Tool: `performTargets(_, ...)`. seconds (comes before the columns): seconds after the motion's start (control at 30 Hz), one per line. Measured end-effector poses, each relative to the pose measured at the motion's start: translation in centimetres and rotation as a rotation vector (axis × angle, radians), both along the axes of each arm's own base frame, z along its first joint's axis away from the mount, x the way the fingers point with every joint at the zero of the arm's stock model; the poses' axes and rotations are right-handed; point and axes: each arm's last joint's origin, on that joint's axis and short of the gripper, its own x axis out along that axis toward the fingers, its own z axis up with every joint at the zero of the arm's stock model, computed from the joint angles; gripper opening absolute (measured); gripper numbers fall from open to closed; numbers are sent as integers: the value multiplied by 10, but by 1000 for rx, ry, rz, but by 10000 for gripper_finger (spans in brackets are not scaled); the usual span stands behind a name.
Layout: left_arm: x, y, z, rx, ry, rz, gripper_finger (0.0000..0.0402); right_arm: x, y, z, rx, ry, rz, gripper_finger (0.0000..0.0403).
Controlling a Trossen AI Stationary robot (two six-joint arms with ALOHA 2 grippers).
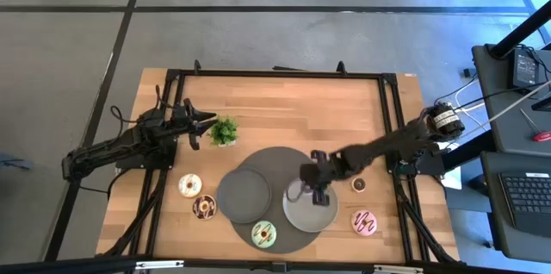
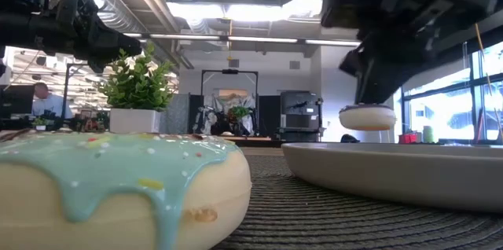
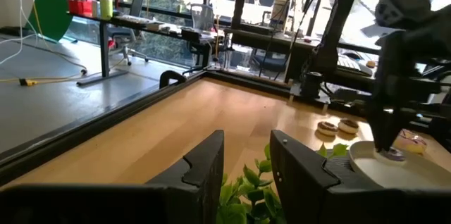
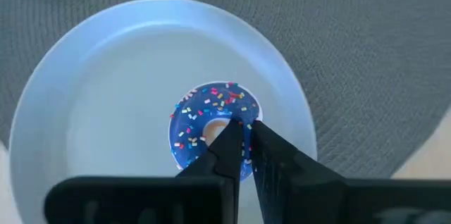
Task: Pick & Place donuts
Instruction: Put the small purple donut on the light gray plate
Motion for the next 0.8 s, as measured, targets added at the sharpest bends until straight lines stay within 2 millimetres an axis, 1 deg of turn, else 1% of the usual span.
performTargets(0.07, 0, 0, 0, 0, -1, 0, 111, -3, 10, 1, -51, -31, -24, 31)
performTargets(0.17, 0, 0, 0, 1, -1, 0, 112, -6, 17, 1, -101, -70, -72, 31)
performTargets(0.3, 0, 0, 0, 0, -1, 0, 112, -6, 19, 0, -101, -72, -105, 31)
performTargets(0.53, 0, 0, 0, -1, -1, 0, 111, -3, 22, -18, -75, 4, -70, 32)
performTargets(0.73, 0, 0, 0, 0, -1, 1, 111, -3, 22, -18, -73, 3, -74, 32)
performTargets(0.8, 0, 0, 0, 0, -1, 1, 112, -2, 23, -21, -72, 9, -79, 32)
